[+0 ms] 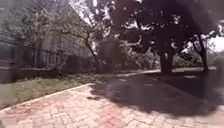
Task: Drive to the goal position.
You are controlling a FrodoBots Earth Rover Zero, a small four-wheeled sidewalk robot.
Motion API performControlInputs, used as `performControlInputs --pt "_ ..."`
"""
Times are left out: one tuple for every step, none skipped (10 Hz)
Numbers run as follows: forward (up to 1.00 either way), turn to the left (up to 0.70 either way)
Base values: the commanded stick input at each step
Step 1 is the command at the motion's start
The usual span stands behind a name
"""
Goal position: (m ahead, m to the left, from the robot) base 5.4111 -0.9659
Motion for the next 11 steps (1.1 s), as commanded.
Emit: performControlInputs --pt "0.7 0.0" --pt "0.7 -0.18" --pt "0.7 -0.35" --pt "0.7 -0.35" --pt "0.7 -0.35" --pt "0.7 -0.35" --pt "0.7 -0.35" --pt "0.7 -0.35" --pt "0.7 -0.31" --pt "0.7 -0.14" --pt "0.7 0.0"
